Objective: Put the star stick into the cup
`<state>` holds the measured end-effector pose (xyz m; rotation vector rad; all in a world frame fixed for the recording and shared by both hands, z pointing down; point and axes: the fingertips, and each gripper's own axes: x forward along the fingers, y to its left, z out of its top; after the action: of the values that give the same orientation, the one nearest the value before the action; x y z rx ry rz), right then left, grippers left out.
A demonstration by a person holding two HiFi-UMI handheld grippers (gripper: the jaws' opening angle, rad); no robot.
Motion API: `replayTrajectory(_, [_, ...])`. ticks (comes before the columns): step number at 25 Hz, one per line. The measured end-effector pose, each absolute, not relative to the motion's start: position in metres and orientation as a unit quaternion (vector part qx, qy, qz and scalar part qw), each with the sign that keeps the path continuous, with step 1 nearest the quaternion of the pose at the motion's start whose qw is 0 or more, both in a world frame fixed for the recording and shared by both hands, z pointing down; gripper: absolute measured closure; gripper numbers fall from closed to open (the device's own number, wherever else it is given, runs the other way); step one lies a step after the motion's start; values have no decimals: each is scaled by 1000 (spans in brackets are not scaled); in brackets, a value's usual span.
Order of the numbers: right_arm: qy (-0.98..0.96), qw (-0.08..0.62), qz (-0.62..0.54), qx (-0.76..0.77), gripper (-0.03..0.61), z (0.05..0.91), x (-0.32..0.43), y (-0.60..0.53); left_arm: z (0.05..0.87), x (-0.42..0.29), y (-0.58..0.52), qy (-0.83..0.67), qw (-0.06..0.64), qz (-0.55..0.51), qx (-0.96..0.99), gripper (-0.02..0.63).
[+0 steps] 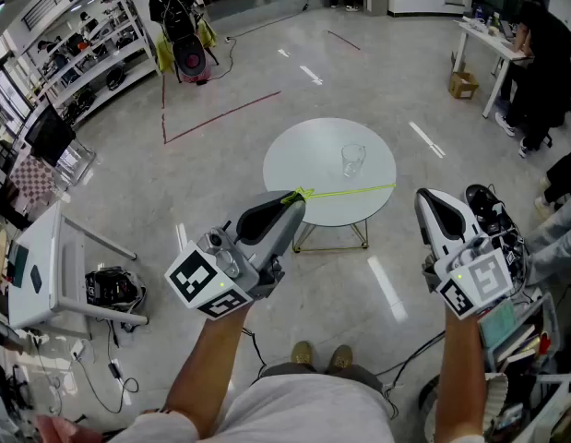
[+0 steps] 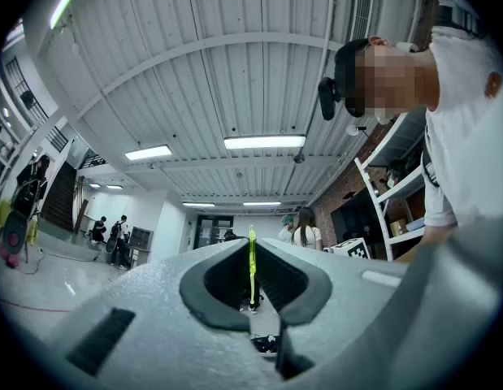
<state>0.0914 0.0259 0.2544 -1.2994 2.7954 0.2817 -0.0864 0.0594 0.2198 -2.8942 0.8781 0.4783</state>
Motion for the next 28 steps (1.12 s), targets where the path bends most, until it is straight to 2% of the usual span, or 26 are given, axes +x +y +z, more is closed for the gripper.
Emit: replayTrajectory(28, [890,15,104,-444,568,243,56,11,219,-131,29,272,49,168,-946,586])
